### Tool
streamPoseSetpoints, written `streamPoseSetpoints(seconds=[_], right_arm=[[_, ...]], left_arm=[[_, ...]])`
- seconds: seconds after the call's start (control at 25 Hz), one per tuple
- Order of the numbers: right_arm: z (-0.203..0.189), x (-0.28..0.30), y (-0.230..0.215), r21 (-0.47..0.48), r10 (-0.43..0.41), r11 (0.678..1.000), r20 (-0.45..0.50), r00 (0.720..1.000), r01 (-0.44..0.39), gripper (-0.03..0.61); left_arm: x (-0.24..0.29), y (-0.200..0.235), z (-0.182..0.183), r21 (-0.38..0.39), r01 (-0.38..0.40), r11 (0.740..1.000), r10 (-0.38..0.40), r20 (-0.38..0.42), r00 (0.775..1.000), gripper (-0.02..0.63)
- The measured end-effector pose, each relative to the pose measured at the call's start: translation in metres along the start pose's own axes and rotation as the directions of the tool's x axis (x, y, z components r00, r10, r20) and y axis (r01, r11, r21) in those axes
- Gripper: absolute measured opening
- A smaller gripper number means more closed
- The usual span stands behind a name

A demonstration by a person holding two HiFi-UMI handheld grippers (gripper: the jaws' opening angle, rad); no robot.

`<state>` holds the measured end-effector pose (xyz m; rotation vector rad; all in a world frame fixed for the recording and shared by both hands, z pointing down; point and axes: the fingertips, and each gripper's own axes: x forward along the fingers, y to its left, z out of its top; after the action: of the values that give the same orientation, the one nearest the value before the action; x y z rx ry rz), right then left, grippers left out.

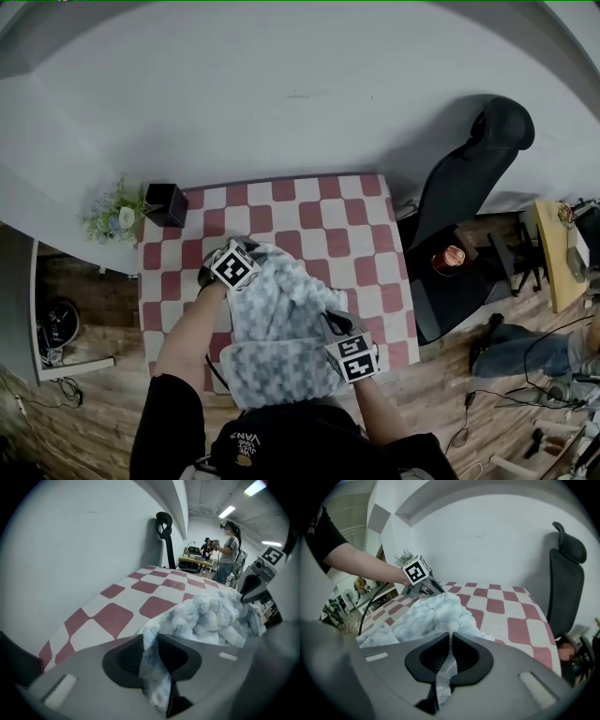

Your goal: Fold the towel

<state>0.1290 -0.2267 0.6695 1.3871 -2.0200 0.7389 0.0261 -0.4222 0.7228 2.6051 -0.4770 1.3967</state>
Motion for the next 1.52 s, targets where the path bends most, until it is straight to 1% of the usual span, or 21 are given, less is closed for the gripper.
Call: streamPoseSetpoints(seconds=[0.04, 0.12, 0.24, 0.32, 0.4, 0.56, 0.64, 0.68, 0.76, 0.8, 0.84, 1.04, 1.24, 1.28, 1.32, 1.36, 1.4, 1.48, 1.52], right_arm=[[0.005, -0.001, -0.006, -0.02, -0.019, 1.0, 0.009, 1.0, 0.019, 0.025], [0.019, -0.002, -0.022, -0.055, -0.055, 0.997, 0.031, 0.998, 0.056, 0.023], [0.042, 0.002, -0.047, -0.102, -0.104, 0.989, 0.065, 0.992, 0.11, 0.023], [0.059, 0.008, -0.063, -0.149, -0.134, 0.978, 0.085, 0.987, 0.145, 0.023], [0.077, 0.016, -0.076, -0.189, -0.161, 0.966, 0.106, 0.981, 0.179, 0.021], [0.115, 0.036, -0.096, -0.243, -0.206, 0.939, 0.171, 0.964, 0.244, 0.021], [0.134, 0.043, -0.102, -0.287, -0.239, 0.91, 0.23, 0.943, 0.301, 0.021], [0.143, 0.046, -0.104, -0.311, -0.256, 0.89, 0.264, 0.93, 0.334, 0.021], [0.159, 0.055, -0.109, -0.353, -0.275, 0.854, 0.318, 0.907, 0.383, 0.023], [0.165, 0.063, -0.111, -0.368, -0.274, 0.844, 0.328, 0.904, 0.39, 0.023], [0.17, 0.072, -0.114, -0.382, -0.268, 0.84, 0.326, 0.907, 0.385, 0.023], [0.18, 0.118, -0.131, -0.425, -0.226, 0.85, 0.239, 0.944, 0.311, 0.021], [0.168, 0.149, -0.141, -0.441, -0.194, 0.865, 0.143, 0.971, 0.238, 0.029], [0.165, 0.153, -0.144, -0.432, -0.194, 0.872, 0.125, 0.973, 0.23, 0.041], [0.163, 0.156, -0.148, -0.415, -0.198, 0.881, 0.112, 0.974, 0.227, 0.068], [0.161, 0.157, -0.152, -0.391, -0.202, 0.892, 0.104, 0.974, 0.227, 0.115], [0.16, 0.157, -0.156, -0.365, -0.202, 0.904, 0.101, 0.974, 0.225, 0.148], [0.159, 0.154, -0.163, -0.308, -0.189, 0.928, 0.097, 0.977, 0.21, 0.155], [0.158, 0.153, -0.167, -0.277, -0.177, 0.941, 0.092, 0.98, 0.196, 0.164]], left_arm=[[0.001, -0.001, -0.001, -0.002, 0.002, 1.0, -0.002, -0.006, 1.0, 0.078], [-0.001, 0.003, 0.001, -0.008, -0.018, 1.0, 0.018, -0.002, 1.0, 0.032], [-0.013, 0.016, 0.004, -0.049, -0.082, 0.995, 0.084, 0.035, 0.996, 0.021], [-0.026, 0.028, 0.005, -0.081, -0.142, 0.987, 0.148, 0.075, 0.986, 0.018], [-0.042, 0.043, 0.006, -0.11, -0.21, 0.972, 0.223, 0.122, 0.967, 0.018], [-0.075, 0.07, 0.012, -0.172, -0.323, 0.93, 0.355, 0.204, 0.912, 0.018], [-0.085, 0.078, 0.013, -0.195, -0.366, 0.91, 0.405, 0.232, 0.884, 0.018], [-0.087, 0.081, 0.012, -0.208, -0.379, 0.902, 0.423, 0.236, 0.875, 0.018], [-0.084, 0.085, 0.005, -0.24, -0.389, 0.889, 0.44, 0.216, 0.872, 0.018], [-0.081, 0.087, 0.0, -0.258, -0.39, 0.884, 0.444, 0.199, 0.874, 0.018], [-0.078, 0.088, -0.005, -0.275, -0.392, 0.878, 0.447, 0.182, 0.876, 0.02], [-0.065, 0.095, -0.019, -0.33, -0.406, 0.852, 0.466, 0.126, 0.876, 0.019], [-0.053, 0.1, -0.029, -0.347, -0.433, 0.832, 0.48, 0.06, 0.875, 0.02], [-0.05, 0.1, -0.031, -0.345, -0.439, 0.829, 0.482, 0.043, 0.875, 0.02], [-0.048, 0.101, -0.034, -0.344, -0.444, 0.827, 0.482, 0.027, 0.876, 0.023], [-0.046, 0.102, -0.037, -0.347, -0.446, 0.825, 0.48, 0.015, 0.877, 0.023], [-0.045, 0.103, -0.04, -0.356, -0.443, 0.822, 0.478, 0.009, 0.879, 0.026], [-0.045, 0.106, -0.044, -0.39, -0.428, 0.815, 0.47, 0.015, 0.882, 0.104], [-0.047, 0.108, -0.045, -0.408, -0.417, 0.812, 0.466, 0.023, 0.885, 0.127]])
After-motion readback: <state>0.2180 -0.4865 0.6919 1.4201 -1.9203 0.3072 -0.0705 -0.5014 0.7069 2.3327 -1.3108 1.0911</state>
